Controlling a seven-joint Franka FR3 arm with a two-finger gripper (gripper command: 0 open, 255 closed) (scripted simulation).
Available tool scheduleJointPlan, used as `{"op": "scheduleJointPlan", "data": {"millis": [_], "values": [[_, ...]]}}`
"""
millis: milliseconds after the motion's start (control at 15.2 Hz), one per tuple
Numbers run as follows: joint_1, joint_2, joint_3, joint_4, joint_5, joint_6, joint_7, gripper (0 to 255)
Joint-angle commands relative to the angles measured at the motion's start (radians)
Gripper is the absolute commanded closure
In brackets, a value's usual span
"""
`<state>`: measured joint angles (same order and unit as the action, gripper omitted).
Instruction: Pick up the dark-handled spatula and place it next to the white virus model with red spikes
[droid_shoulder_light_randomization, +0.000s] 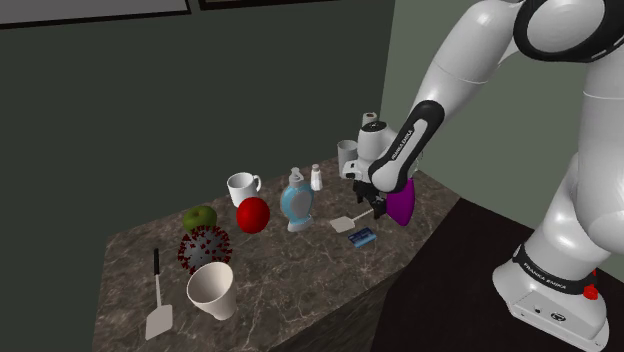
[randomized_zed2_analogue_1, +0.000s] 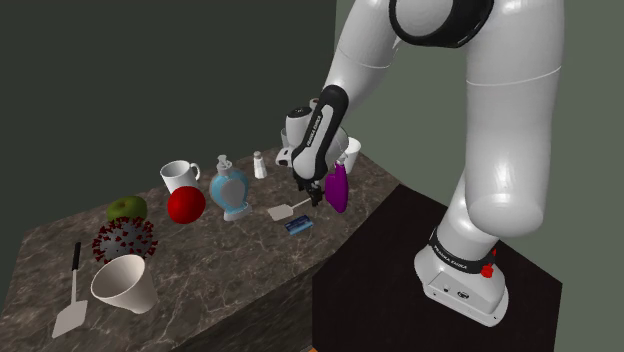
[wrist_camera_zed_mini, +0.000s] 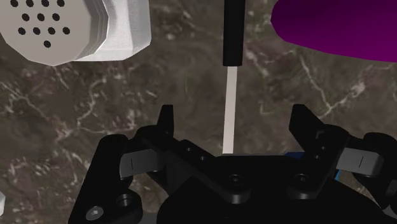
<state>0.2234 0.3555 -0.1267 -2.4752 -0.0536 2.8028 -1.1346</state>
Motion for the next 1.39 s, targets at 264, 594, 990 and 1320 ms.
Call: {"op": "scheduleJointPlan", "data": {"millis": [264, 594, 990, 1320], "values": [[0.0, 0.002, 0.0, 0.0, 0.0, 0.002, 0.0, 255], [0.0, 0.002, 0.0, 0.0, 0.0, 0.002, 0.0, 255], [0.003, -0.029, -0.003, -0.006, -0.003, -0.023, 0.001, 255], [0.009, -0.104, -0.011, -0.017, -0.014, -0.087, 0.005, 255]]}}
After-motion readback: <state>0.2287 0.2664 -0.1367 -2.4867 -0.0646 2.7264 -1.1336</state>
